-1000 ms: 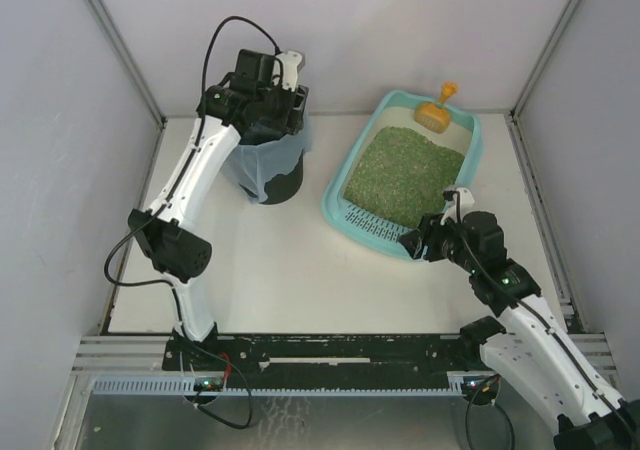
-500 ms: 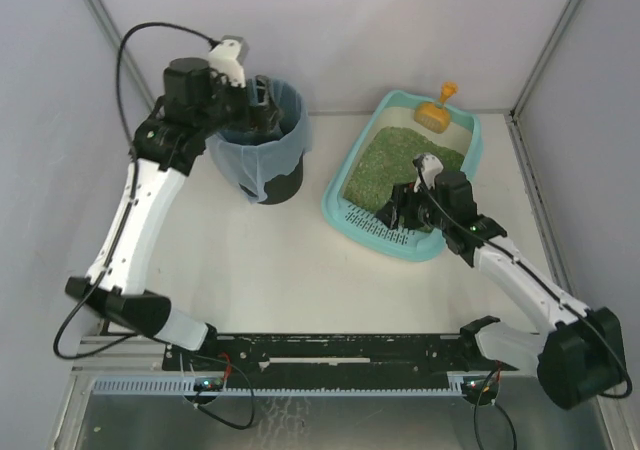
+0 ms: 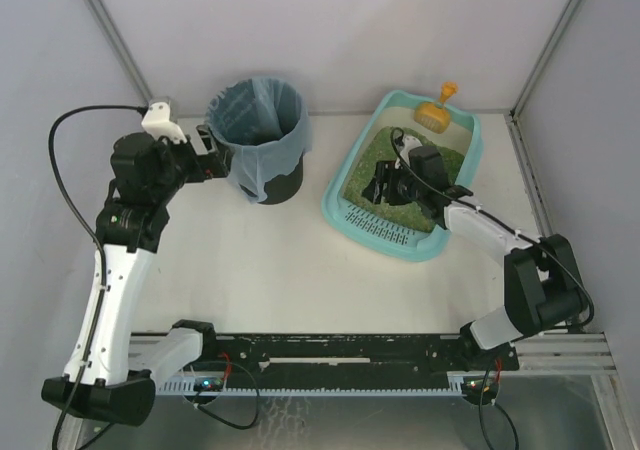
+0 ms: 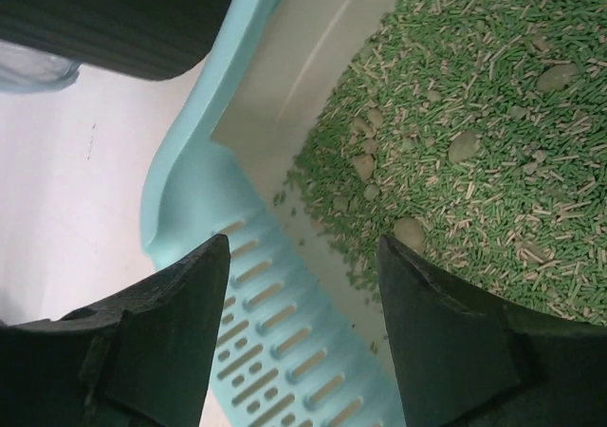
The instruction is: Clean the litter box
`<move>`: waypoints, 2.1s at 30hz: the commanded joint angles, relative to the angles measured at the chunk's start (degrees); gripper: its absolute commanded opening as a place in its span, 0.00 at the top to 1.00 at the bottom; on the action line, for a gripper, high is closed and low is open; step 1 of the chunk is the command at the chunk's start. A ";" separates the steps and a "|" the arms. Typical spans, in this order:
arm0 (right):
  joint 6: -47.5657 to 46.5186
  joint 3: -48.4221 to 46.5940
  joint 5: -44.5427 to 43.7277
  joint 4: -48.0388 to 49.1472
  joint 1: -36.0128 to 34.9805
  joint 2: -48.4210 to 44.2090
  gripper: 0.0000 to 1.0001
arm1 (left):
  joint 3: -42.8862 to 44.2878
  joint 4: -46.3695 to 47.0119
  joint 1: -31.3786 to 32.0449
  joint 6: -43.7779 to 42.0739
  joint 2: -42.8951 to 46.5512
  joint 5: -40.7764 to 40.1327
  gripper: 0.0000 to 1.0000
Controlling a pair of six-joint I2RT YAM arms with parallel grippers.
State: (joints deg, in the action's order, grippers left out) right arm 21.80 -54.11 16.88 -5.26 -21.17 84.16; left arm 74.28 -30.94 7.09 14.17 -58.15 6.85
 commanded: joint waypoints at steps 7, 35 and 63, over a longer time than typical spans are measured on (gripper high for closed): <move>5.22 -2.48 5.01 11.96 -2.62 8.03 0.36 | -9.84 7.89 -0.34 0.68 7.58 -3.37 0.01; 10.71 19.04 15.86 32.77 -6.32 9.80 0.50 | -11.61 7.56 -2.14 0.85 7.08 0.38 0.03; 11.81 35.42 -2.58 25.12 -28.95 -10.69 0.47 | -12.05 7.91 -2.63 1.73 7.08 1.54 0.03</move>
State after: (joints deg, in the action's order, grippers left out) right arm 36.05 -20.91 15.68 38.79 -48.18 78.15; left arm 63.48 -25.32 4.89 15.03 -51.48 6.85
